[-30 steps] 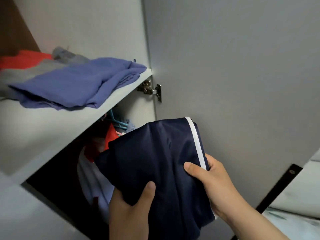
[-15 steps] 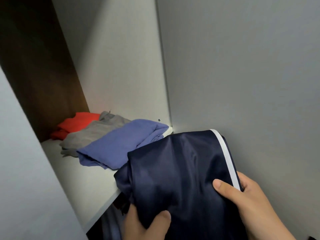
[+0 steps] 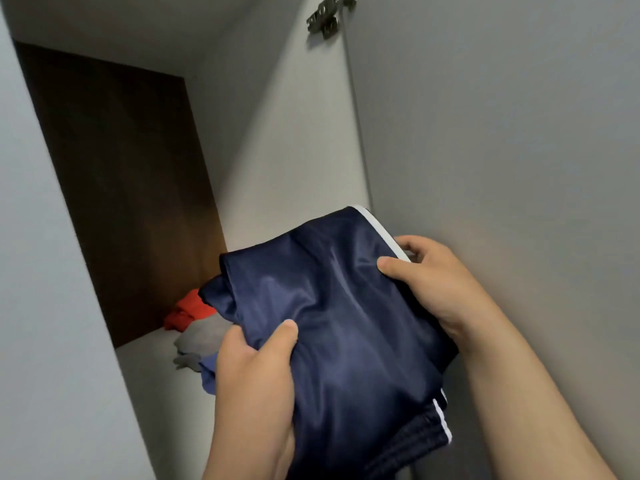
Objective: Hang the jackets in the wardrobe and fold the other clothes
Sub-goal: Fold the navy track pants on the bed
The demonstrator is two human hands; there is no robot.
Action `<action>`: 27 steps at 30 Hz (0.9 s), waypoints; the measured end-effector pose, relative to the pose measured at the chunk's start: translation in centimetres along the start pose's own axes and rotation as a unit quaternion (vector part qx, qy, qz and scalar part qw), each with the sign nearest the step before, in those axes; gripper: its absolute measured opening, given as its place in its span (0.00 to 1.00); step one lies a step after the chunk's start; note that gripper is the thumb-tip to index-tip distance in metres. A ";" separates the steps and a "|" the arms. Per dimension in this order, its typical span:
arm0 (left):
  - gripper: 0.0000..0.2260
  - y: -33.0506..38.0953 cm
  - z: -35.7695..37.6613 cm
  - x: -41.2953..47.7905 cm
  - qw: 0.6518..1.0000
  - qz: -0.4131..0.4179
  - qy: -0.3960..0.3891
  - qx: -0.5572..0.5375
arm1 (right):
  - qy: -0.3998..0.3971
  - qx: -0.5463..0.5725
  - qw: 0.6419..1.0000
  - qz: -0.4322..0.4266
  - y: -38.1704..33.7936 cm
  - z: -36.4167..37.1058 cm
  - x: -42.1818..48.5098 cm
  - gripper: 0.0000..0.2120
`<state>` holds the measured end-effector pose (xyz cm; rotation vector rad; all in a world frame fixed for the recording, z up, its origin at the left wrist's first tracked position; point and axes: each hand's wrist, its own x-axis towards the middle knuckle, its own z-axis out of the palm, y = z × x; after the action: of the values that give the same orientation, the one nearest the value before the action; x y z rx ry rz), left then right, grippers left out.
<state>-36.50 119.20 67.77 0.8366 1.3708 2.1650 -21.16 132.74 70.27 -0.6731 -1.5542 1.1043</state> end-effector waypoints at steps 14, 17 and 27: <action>0.08 -1.9 2.7 11.1 0.968 -0.034 0.244 -0.053 | -0.142 -0.086 0.986 0.018 5.3 9.6 17.3 0.10; 0.10 -4.4 1.7 11.1 0.961 -0.028 0.267 0.066 | -0.181 -0.219 0.959 -0.003 8.1 11.1 18.2 0.10; 0.33 -4.8 1.5 8.0 0.818 0.088 0.029 0.568 | -0.190 -0.317 0.923 -0.109 5.0 9.3 13.4 0.27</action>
<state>-40.99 127.32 65.97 1.2996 2.7392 1.2796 -34.30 143.47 71.47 -0.7053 -2.3032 0.5664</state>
